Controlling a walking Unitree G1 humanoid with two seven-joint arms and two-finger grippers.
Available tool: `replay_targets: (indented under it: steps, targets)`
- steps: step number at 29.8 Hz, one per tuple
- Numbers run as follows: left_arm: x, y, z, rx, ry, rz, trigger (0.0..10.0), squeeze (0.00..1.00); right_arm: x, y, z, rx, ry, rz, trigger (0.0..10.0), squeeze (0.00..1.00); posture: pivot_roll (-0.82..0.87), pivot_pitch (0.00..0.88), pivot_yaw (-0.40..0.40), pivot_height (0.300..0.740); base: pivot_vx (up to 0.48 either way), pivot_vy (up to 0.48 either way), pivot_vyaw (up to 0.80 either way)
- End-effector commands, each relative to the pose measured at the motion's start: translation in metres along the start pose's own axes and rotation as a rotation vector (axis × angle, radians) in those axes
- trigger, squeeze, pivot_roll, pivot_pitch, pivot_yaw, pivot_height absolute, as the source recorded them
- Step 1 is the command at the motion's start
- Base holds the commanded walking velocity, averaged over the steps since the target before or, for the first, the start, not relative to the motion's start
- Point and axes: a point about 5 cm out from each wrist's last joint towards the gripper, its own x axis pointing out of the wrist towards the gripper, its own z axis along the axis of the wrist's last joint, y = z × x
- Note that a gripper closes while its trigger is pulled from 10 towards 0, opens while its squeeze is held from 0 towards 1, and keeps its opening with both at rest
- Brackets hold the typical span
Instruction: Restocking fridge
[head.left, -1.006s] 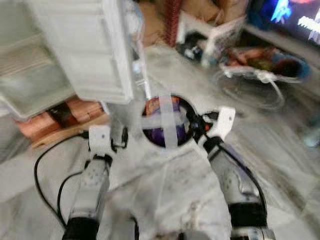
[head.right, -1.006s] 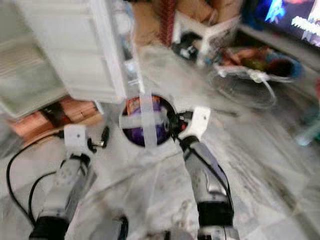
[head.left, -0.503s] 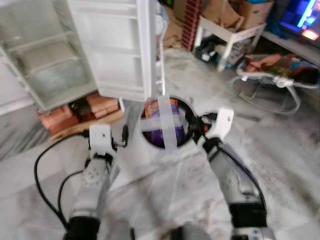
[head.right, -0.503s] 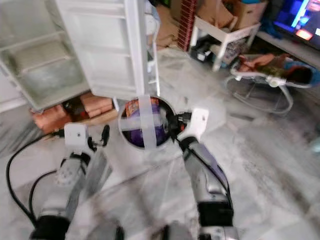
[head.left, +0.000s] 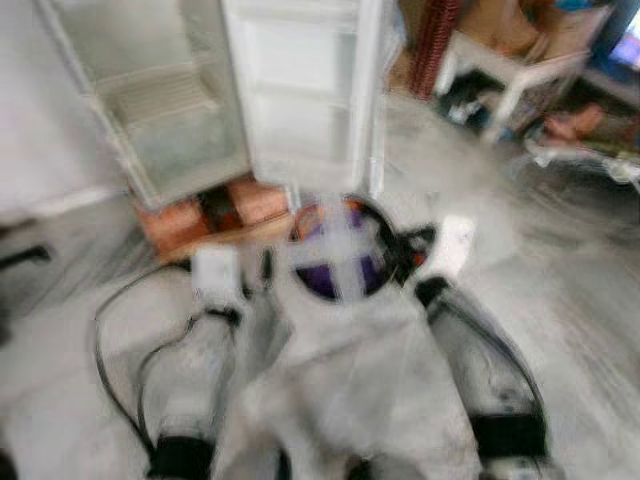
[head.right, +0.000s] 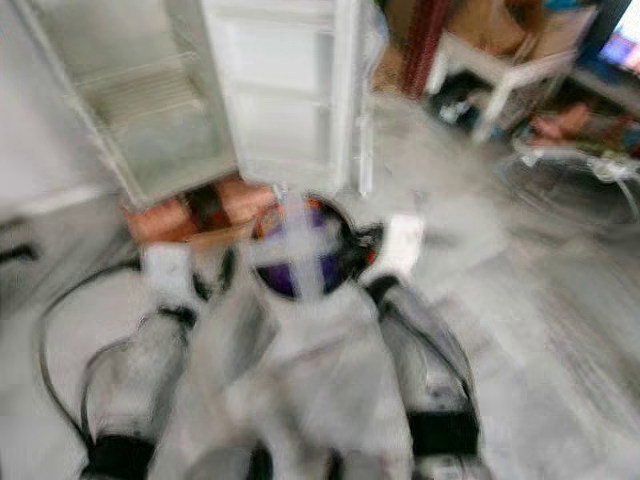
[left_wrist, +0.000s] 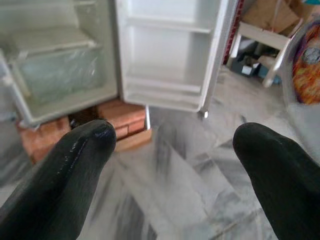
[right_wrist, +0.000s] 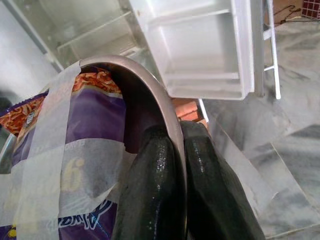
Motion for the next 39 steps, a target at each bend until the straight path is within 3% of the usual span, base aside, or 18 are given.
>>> replay_targets:
  steps: [1, 8, 33, 39]
  targets:
    - [-0.001, 0.004, 0.002, 0.004, -0.008, 0.012, 10.0, 0.00, 0.003, 0.011, 0.008, -0.010, -0.036, 0.046, 10.0, 0.00, 0.07, 0.128, -0.055, 0.740, 0.307, 0.371, 0.51]
    - [0.001, 0.002, 0.005, 0.002, -0.037, -0.024, 10.0, 0.00, 0.008, 0.009, 0.011, -0.015, -0.040, 0.025, 10.0, 0.00, 0.07, 0.115, -0.053, 0.740, 0.328, 0.347, 0.00]
    - [-0.001, -0.004, 0.004, 0.028, -0.032, -0.079, 10.0, 0.00, 0.007, 0.010, 0.003, -0.014, -0.031, 0.024, 10.0, 0.00, 0.08, 0.119, -0.046, 0.740, 0.468, 0.000, 0.00]
    - [0.000, -0.002, 0.003, -0.011, -0.012, -0.053, 10.0, 0.00, 0.005, 0.007, 0.001, -0.017, -0.025, 0.020, 10.0, 0.00, 0.08, 0.119, -0.046, 0.740, 0.472, 0.000, 0.00]
